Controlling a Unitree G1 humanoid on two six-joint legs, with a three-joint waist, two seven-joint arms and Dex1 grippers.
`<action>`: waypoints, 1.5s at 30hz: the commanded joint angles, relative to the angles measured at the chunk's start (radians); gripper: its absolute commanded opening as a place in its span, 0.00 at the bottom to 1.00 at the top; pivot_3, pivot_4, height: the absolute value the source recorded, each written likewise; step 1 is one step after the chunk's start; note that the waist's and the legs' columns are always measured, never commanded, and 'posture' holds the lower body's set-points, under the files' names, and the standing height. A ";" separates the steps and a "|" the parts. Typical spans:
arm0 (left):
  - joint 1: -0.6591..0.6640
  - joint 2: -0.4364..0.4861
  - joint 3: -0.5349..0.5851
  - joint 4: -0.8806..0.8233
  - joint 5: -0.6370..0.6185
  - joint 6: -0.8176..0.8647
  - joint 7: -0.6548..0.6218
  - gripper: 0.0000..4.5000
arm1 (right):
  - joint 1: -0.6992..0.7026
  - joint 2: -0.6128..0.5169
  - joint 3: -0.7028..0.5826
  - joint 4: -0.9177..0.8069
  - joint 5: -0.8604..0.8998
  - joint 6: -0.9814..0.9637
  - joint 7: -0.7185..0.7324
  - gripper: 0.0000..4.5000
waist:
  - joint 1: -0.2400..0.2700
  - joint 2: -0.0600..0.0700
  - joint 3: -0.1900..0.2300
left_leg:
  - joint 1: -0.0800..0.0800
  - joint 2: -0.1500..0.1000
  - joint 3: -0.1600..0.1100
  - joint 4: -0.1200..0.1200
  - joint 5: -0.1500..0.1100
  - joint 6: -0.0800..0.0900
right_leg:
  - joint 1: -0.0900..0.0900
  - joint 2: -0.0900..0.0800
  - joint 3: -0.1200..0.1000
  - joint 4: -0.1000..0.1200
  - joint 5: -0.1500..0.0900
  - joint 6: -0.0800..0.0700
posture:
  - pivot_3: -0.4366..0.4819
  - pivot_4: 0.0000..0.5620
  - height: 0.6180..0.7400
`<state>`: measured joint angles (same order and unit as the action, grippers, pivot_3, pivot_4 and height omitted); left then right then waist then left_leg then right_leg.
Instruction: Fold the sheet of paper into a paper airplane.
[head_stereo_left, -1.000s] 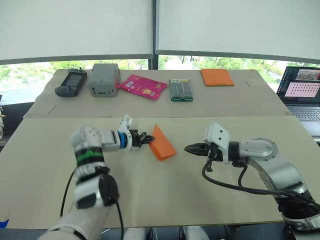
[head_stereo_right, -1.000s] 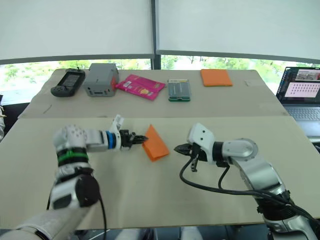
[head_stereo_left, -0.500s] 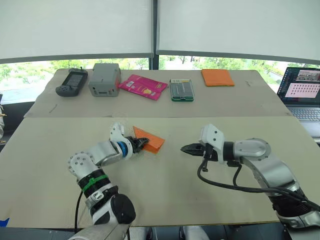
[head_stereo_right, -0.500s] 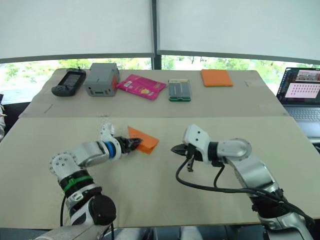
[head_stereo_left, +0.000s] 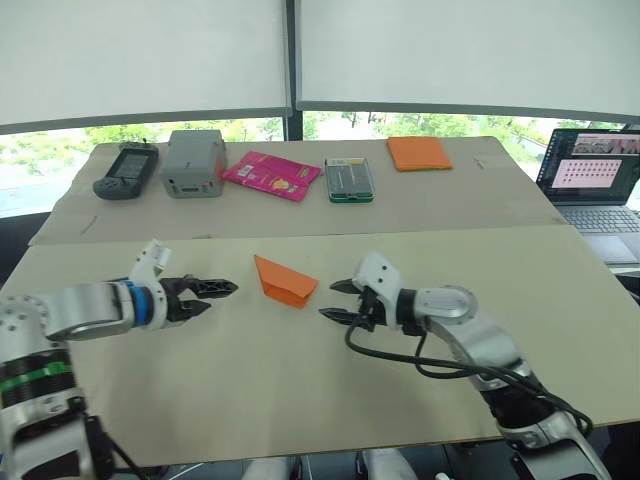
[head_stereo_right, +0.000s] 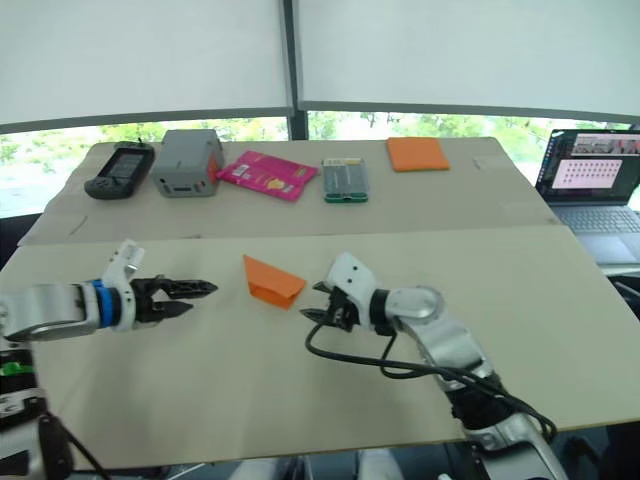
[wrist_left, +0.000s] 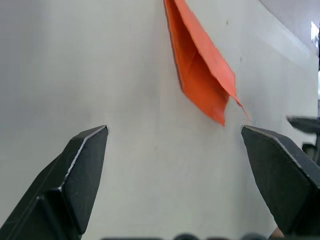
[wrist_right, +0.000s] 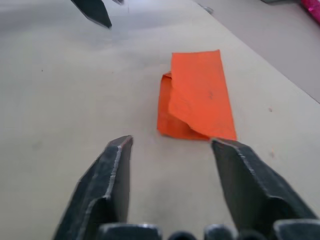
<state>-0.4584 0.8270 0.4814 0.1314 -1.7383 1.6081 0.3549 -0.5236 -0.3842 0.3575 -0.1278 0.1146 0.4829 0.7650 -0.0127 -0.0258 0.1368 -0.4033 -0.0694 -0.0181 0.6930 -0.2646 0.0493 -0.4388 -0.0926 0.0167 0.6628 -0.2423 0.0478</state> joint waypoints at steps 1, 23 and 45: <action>0.110 0.163 -0.095 -0.301 0.316 -0.173 -0.350 1.00 | -0.064 0.073 0.038 0.076 -0.070 -0.066 -0.068 0.97 | 0.000 0.001 0.000 | 0.000 -0.001 0.000 0.000 0.000 0.000 | 0.000 0.000 0.000 0.000 0.000 0.000 | 0.48 0.27 1.00; 0.314 0.194 -0.227 -0.396 0.886 -0.767 -1.156 1.00 | -0.140 0.124 0.053 0.347 -0.243 -0.413 -0.100 0.04 | -0.017 0.002 0.001 | 0.000 0.002 0.000 -0.017 0.006 -0.004 | 0.001 0.000 -0.002 -0.013 0.000 -0.005 | 0.48 0.27 1.00; -0.015 0.038 -0.559 -0.211 1.165 -0.965 -1.485 1.00 | -0.033 -0.307 0.043 0.360 -0.111 -1.202 0.372 0.01 | 0.003 0.002 0.001 | -0.001 0.003 0.001 -0.013 0.004 -0.001 | 0.004 0.000 -0.002 -0.014 0.000 -0.005 | 0.48 0.27 1.00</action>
<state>-0.4438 0.8838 -0.0552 -0.0838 -0.6109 0.7008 -1.1179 -0.5584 -0.6886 0.4174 0.2484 -0.0165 -0.6903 1.1372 -0.0098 -0.0238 0.1379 -0.4048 -0.0669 -0.0171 0.6804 -0.2603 0.0489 -0.4350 -0.0925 0.0142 0.6488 -0.2418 0.0433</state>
